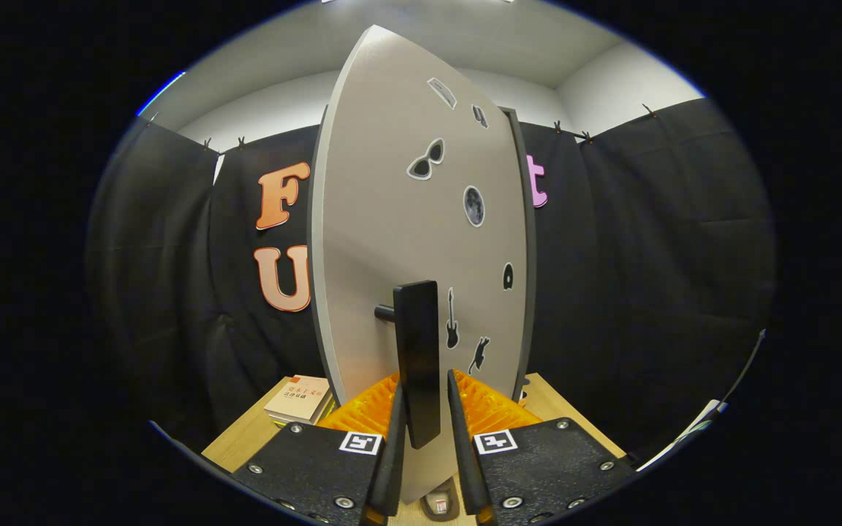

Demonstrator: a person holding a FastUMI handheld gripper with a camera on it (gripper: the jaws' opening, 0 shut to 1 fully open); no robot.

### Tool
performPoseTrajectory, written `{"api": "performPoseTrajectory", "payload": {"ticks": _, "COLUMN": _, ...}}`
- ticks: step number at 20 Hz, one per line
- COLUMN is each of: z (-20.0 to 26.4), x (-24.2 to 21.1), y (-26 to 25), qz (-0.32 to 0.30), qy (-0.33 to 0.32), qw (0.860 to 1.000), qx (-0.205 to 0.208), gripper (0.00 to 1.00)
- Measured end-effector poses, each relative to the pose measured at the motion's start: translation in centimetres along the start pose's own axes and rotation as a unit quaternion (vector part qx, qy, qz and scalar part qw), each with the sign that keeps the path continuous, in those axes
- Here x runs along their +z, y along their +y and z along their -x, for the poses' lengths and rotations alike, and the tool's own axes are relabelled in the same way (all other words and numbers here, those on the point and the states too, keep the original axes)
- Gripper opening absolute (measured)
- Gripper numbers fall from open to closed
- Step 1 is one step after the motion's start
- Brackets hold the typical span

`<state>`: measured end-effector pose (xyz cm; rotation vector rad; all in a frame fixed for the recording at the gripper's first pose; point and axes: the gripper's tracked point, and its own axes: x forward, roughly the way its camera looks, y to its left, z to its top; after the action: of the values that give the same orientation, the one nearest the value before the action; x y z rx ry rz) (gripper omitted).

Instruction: Open the shoe cabinet door, grab the shoes and put them into the shoe cabinet, then close the shoe cabinet door.

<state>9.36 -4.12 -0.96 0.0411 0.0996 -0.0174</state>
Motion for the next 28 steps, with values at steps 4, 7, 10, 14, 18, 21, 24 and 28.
{"api": "performPoseTrajectory", "payload": {"ticks": 4, "z": 1.5, "x": -0.3, "y": -3.7, "qz": -0.001, "qy": 0.000, "qw": 1.000, "qx": -0.017, "gripper": 0.32}}
{"api": "performPoseTrajectory", "payload": {"ticks": 7, "z": 2.4, "x": -0.3, "y": -5.8, "qz": -0.007, "qy": 0.005, "qw": 0.999, "qx": -0.034, "gripper": 0.32}}
{"api": "performPoseTrajectory", "payload": {"ticks": 10, "z": 2.6, "x": -0.5, "y": -7.8, "qz": 0.001, "qy": 0.009, "qw": 0.999, "qx": -0.050, "gripper": 0.32}}
{"api": "performPoseTrajectory", "payload": {"ticks": 14, "z": 3.5, "x": -0.2, "y": -10.4, "qz": -0.007, "qy": 0.006, "qw": 0.998, "qx": -0.056, "gripper": 0.32}}
{"api": "performPoseTrajectory", "payload": {"ticks": 18, "z": 5.6, "x": -0.2, "y": -14.1, "qz": -0.007, "qy": -0.001, "qw": 0.997, "qx": -0.072, "gripper": 0.32}}
{"api": "performPoseTrajectory", "payload": {"ticks": 21, "z": 6.5, "x": -0.2, "y": -16.4, "qz": -0.007, "qy": -0.003, "qw": 0.996, "qx": -0.091, "gripper": 0.32}}
{"api": "performPoseTrajectory", "payload": {"ticks": 24, "z": 7.0, "x": -0.3, "y": -18.2, "qz": -0.029, "qy": 0.003, "qw": 0.995, "qx": -0.092, "gripper": 0.30}}
{"api": "performPoseTrajectory", "payload": {"ticks": 28, "z": 7.3, "x": -0.2, "y": -19.2, "qz": -0.026, "qy": 0.004, "qw": 0.997, "qx": -0.078, "gripper": 0.26}}
